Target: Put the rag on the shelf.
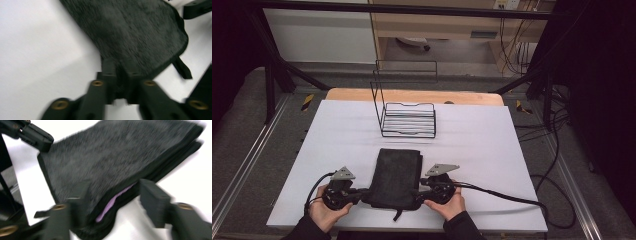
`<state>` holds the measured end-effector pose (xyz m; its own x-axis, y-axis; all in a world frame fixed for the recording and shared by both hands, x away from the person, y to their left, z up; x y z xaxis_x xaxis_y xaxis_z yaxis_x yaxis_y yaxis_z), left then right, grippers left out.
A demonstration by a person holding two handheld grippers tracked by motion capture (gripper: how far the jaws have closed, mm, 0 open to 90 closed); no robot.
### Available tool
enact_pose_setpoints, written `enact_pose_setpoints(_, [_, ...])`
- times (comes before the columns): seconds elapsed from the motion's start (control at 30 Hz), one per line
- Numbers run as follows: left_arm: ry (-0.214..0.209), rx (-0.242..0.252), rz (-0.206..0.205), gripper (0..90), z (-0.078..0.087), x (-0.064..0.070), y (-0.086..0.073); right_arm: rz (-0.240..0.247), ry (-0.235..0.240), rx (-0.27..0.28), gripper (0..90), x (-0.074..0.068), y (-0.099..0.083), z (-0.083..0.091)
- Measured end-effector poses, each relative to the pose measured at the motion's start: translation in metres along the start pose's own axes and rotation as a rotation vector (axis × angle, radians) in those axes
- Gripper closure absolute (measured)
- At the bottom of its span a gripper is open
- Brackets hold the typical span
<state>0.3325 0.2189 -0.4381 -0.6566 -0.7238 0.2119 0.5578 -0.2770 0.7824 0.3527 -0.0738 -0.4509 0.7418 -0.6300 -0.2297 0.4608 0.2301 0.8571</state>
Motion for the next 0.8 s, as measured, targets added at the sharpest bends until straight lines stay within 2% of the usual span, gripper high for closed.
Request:
enact_pose_setpoints(0.03, [0.016,0.022,-0.014,71.0,0.001,-0.003,0.004,0.004,-0.003,0.012,30.7,0.002,0.001,0.001])
enact_pose_setpoints(0.13, [0.038,0.072,-0.019,53.6,0.003,-0.013,0.015,0.02,-0.02,0.048,18.3,0.011,0.008,0.005])
enact_pose_setpoints(0.27, [0.044,0.095,-0.044,37.2,-0.002,-0.023,0.027,0.023,-0.038,0.053,11.5,0.021,0.014,0.009])
enact_pose_setpoints(0.4, [0.044,0.092,-0.04,25.6,-0.01,-0.029,0.037,0.031,-0.057,0.062,7.5,0.031,0.017,0.014])
enact_pose_setpoints(0.5, [0.047,0.083,-0.042,19.1,-0.018,-0.032,0.045,0.027,-0.074,0.067,6.2,0.037,0.018,0.018])
enact_pose_setpoints(0.6, [0.052,0.08,-0.048,16.6,-0.027,-0.035,0.055,0.021,-0.081,0.084,5.6,0.041,0.017,0.021])
enact_pose_setpoints(0.73, [0.086,0.085,-0.055,17.3,-0.038,-0.039,0.066,0.013,-0.095,0.088,4.8,0.046,0.012,0.023])
enact_pose_setpoints(0.8, [0.097,0.093,-0.045,18.6,-0.044,-0.043,0.07,0.02,-0.102,0.085,4.3,0.047,0.01,0.024])
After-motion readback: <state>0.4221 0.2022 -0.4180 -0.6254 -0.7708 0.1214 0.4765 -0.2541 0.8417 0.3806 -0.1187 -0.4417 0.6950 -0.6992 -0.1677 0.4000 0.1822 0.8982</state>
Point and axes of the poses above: each handheld gripper's, and its own axes: z roughly backward along the jaws, y roughly out of its top, x roughly to its right, the point moved 2 cm from there along -z, roughly forward along the jaws, and after that the axes turned 11 degrees about x, right-handed, at the moved point
